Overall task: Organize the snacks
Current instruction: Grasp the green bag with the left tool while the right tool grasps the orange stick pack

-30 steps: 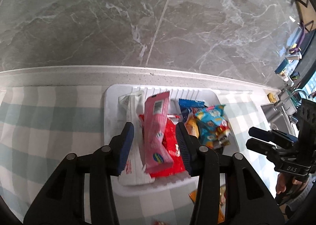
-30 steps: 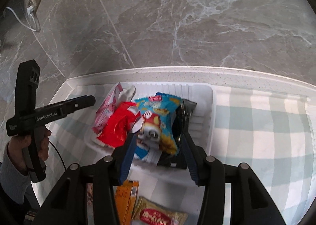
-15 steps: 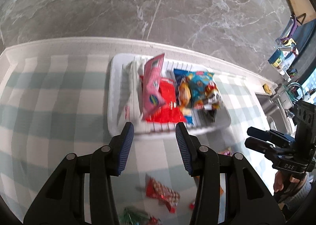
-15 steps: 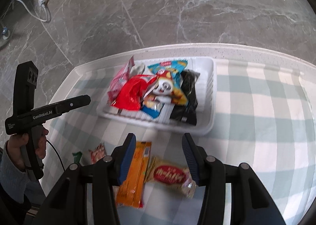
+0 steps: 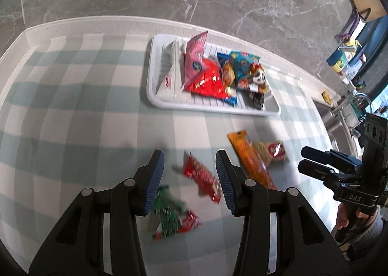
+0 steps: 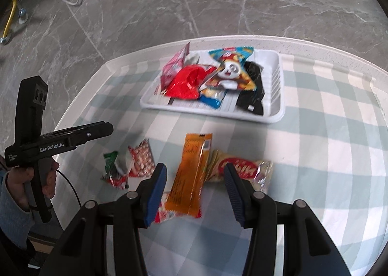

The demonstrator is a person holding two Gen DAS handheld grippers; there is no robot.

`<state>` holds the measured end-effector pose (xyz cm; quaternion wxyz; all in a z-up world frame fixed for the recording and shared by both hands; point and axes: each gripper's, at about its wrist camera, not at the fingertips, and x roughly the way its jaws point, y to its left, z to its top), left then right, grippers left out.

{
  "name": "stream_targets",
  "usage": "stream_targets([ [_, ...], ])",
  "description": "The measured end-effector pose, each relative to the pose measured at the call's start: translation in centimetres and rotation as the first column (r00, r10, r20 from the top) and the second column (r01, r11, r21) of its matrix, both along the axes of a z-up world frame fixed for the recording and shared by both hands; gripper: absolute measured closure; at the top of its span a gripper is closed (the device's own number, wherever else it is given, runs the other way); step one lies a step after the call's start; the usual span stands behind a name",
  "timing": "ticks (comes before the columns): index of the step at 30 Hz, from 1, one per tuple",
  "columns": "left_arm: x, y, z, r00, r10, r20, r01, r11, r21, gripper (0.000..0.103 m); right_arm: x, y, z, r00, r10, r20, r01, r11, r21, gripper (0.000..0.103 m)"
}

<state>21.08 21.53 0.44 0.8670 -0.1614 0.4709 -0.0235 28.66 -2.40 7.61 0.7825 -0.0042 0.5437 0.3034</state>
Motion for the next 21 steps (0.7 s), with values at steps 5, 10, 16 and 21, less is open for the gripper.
stream_targets([
  [5,-1.6,0.1,-0.7,1.000,-0.003,-0.024,0.003,1.000,0.000,0.061,-1.5,0.6,-0.5,1.000,0.028,-0.007,-0.028,0.999,-0.018,0.051],
  [10,-3.0,0.3,-1.7,0.998,0.002,-0.060,-0.002,1.000,0.011,0.061,-2.4,1.1,-1.3,0.999,0.044,-0.021,-0.044,0.998,-0.033,0.051],
  [16,-3.4,0.5,-3.0,0.995,0.020,-0.099,-0.019,1.000,0.014,0.060,-2.8,1.6,-2.3,0.998,0.056,-0.031,-0.058,0.996,-0.062,0.051],
  [21,-3.2,0.5,-3.6,0.992,0.028,-0.126,-0.026,1.000,0.018,0.060,-2.6,2.1,-3.0,0.997,0.065,-0.038,-0.068,0.994,-0.086,0.051],
])
